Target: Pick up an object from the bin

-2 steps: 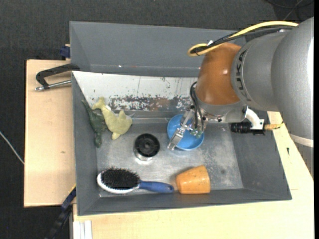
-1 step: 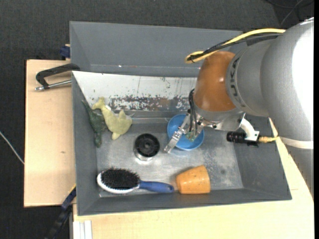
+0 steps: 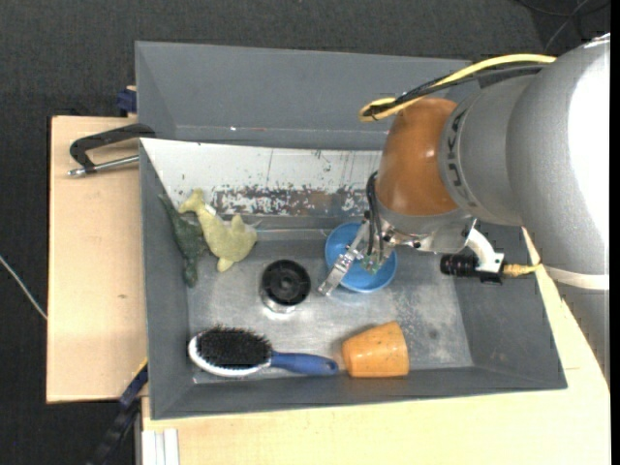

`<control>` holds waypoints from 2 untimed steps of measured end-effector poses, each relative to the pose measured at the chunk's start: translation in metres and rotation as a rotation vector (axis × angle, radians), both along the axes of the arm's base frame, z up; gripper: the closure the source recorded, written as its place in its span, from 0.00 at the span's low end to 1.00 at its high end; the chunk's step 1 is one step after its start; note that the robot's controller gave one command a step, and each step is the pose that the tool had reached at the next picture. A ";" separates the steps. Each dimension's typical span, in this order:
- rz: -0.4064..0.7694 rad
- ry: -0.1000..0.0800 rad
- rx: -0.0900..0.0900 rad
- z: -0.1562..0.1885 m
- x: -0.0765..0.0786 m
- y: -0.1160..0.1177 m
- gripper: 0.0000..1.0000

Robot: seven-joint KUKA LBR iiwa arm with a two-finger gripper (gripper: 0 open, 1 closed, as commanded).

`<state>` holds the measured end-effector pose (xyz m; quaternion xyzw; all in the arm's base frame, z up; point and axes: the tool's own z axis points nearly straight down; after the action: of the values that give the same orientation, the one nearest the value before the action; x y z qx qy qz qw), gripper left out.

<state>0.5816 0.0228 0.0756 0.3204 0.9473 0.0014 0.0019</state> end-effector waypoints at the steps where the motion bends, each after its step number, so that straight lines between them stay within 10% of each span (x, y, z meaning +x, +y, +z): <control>1: 0.005 0.017 0.006 0.002 -0.002 0.004 1.00; 2: 0.007 -0.005 -0.001 0.036 0.000 0.004 1.00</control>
Offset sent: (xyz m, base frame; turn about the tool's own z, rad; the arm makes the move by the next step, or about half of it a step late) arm 0.0000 0.0000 0.0000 0.0000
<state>0.5815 0.0268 0.1112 0.3173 0.9483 0.0019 0.0041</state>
